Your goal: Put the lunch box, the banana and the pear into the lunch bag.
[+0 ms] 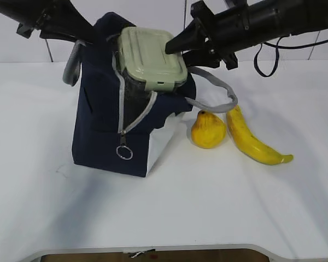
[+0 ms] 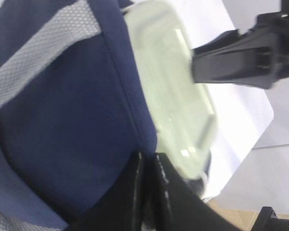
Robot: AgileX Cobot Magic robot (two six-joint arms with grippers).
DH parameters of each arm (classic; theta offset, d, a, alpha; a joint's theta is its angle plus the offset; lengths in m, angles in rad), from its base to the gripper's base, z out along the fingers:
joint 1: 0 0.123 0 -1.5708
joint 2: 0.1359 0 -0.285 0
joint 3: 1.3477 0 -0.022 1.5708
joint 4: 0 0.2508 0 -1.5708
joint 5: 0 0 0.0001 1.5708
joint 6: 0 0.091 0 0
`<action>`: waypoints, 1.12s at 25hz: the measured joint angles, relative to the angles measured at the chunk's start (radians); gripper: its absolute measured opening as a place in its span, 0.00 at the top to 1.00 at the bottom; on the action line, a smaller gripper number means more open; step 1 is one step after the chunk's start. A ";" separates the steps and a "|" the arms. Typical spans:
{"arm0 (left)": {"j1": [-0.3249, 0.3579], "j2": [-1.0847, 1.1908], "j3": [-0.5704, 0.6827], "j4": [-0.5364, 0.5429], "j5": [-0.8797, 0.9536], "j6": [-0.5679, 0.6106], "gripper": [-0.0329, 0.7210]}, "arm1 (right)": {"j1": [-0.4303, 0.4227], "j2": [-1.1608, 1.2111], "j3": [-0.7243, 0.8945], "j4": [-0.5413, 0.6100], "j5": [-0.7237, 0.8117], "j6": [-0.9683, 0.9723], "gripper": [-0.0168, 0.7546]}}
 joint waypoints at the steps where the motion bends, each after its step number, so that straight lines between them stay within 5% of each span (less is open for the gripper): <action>1: -0.002 0.000 0.000 -0.002 0.002 0.003 0.94 | 0.000 0.000 0.000 -0.027 -0.009 0.000 0.54; 13: -0.069 0.000 0.000 -0.008 -0.059 0.036 0.94 | 0.106 0.004 0.000 -0.060 -0.057 0.010 0.54; 28: -0.069 0.024 0.000 -0.006 -0.086 0.046 0.94 | 0.165 0.110 0.000 0.138 -0.154 0.002 0.54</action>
